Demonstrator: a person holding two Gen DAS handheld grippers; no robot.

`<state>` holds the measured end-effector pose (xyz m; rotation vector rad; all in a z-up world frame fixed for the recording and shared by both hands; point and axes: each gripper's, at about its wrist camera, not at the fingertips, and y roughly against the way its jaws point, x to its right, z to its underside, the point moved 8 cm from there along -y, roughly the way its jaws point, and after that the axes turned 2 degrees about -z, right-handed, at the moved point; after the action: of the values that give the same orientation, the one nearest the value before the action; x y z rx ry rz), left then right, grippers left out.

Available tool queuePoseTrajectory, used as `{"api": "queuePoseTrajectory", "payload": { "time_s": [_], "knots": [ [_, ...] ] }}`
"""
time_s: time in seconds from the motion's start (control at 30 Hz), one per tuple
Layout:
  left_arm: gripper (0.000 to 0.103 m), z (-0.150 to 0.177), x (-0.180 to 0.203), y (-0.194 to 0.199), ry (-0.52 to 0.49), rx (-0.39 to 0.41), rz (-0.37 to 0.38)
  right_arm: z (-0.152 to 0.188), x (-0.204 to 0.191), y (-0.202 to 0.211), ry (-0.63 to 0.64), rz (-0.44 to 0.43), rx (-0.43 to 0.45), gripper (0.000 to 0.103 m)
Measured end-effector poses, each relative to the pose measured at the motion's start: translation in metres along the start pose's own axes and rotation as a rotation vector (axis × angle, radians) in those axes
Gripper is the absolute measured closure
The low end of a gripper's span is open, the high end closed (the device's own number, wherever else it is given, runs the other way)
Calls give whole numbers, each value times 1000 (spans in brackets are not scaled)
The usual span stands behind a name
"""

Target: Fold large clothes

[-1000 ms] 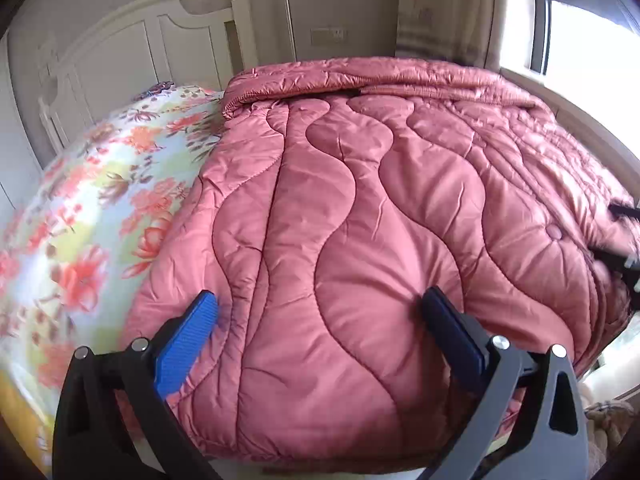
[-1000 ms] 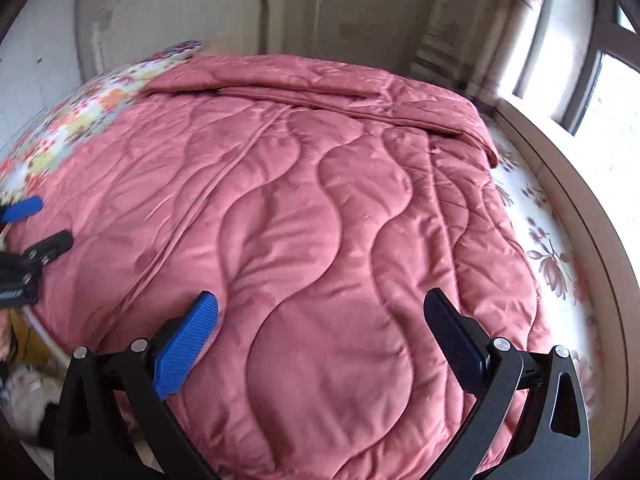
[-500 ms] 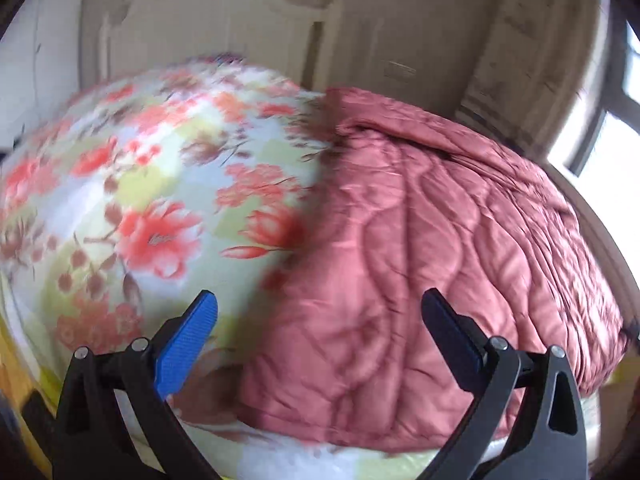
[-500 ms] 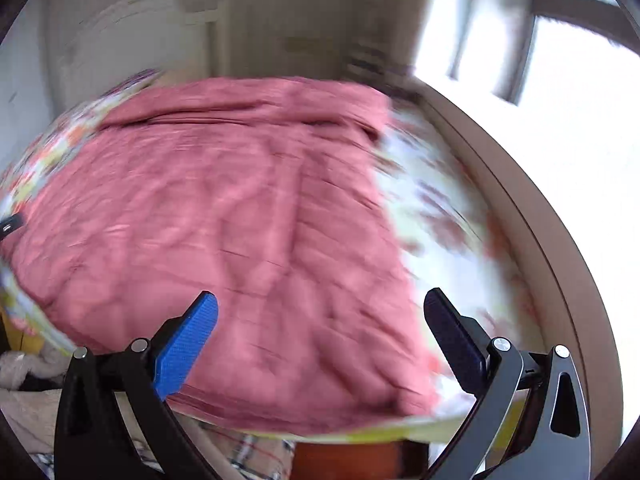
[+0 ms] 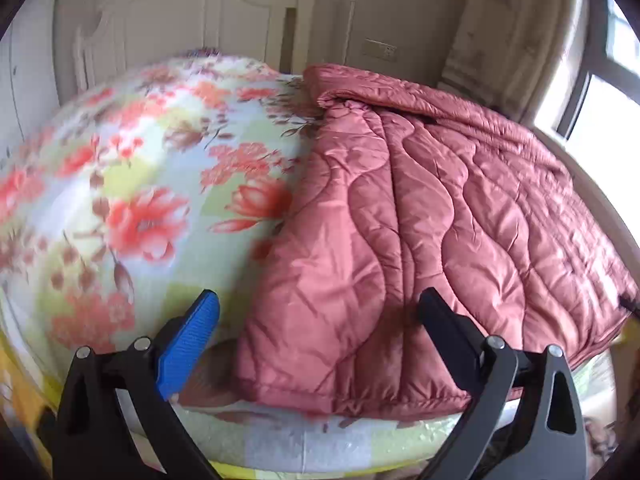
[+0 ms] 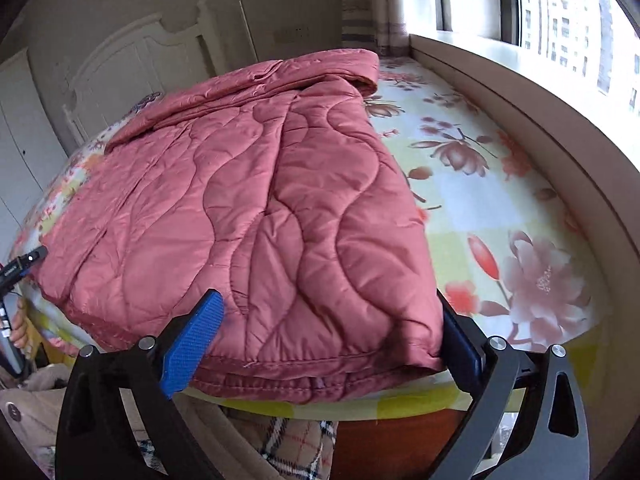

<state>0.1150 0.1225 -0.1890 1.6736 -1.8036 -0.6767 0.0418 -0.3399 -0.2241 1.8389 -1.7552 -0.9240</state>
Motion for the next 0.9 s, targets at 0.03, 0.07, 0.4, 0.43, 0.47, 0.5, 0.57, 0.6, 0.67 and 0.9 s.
{"api": "queuePoseTrajectory", "payload": {
  "time_s": [0.03,0.07,0.4,0.43,0.47,0.5,0.57,0.6,0.67,0.9],
  "knots": [
    [4,-2,1,-1,-14,3,-3,-1,-1,-1,3,2,7,8],
    [4,-4,-2,-1,-7,5,-6,-1,1,1,0,-1,9,9],
    [37,-3,6,-7,3,-34,76,4,17,8,-5,7,1,16],
    [65,-3,14,-7,-20,-39,100,2,9,7,7,-11,20,36],
    [87,-4,23,-5,-33,-37,123,0,4,6,6,-22,29,62],
    [90,-6,24,-4,-33,-28,121,-2,-3,4,1,-41,36,75],
    [95,-14,17,4,4,14,137,-8,-15,4,14,-37,68,82],
    [95,-16,12,10,26,30,147,-11,-19,5,32,-17,87,82],
    [96,-19,0,29,69,55,174,-13,-22,10,17,-37,106,83],
    [97,3,-37,156,130,185,262,3,-58,81,36,-220,106,83]
  ]
}}
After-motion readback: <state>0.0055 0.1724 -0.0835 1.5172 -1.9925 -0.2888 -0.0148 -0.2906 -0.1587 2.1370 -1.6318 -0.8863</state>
